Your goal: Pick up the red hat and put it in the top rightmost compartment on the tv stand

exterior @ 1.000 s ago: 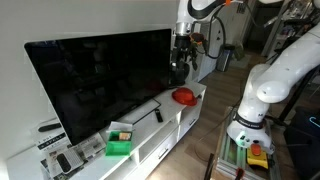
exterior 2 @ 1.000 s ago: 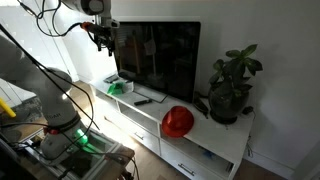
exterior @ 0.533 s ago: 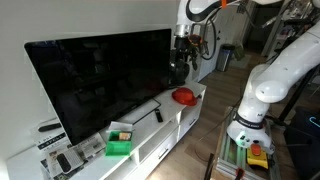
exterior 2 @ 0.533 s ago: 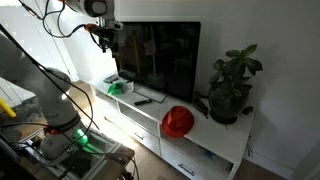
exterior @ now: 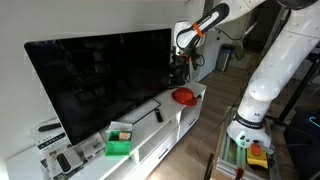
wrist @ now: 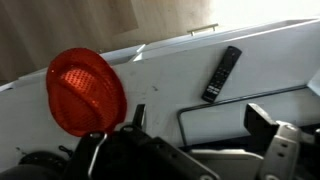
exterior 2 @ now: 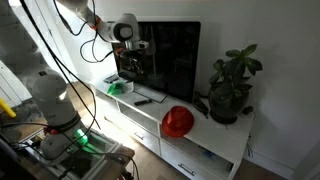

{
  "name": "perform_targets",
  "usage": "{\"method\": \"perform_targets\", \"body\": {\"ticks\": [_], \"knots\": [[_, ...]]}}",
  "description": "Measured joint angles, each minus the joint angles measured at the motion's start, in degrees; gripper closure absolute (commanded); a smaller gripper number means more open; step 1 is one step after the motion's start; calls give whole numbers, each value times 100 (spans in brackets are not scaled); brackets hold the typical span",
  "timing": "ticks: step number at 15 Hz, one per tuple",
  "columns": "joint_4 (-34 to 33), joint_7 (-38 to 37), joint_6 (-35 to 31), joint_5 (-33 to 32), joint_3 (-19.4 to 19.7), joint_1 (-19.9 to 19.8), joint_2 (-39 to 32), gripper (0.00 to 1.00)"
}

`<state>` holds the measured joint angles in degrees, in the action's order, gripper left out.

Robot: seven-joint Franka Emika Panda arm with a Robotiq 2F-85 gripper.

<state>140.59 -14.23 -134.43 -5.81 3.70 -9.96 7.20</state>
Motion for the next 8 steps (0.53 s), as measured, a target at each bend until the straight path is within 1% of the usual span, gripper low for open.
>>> {"method": "perform_targets", "body": {"ticks": [3, 6, 8], "knots": [[-52, -349, -436, -619, 147, -94, -720, 0], [-145, -685, -971, -1147, 391, -92, -1338, 0], [-249, -823, -1178, -1254, 569, -82, -1694, 0]]}}
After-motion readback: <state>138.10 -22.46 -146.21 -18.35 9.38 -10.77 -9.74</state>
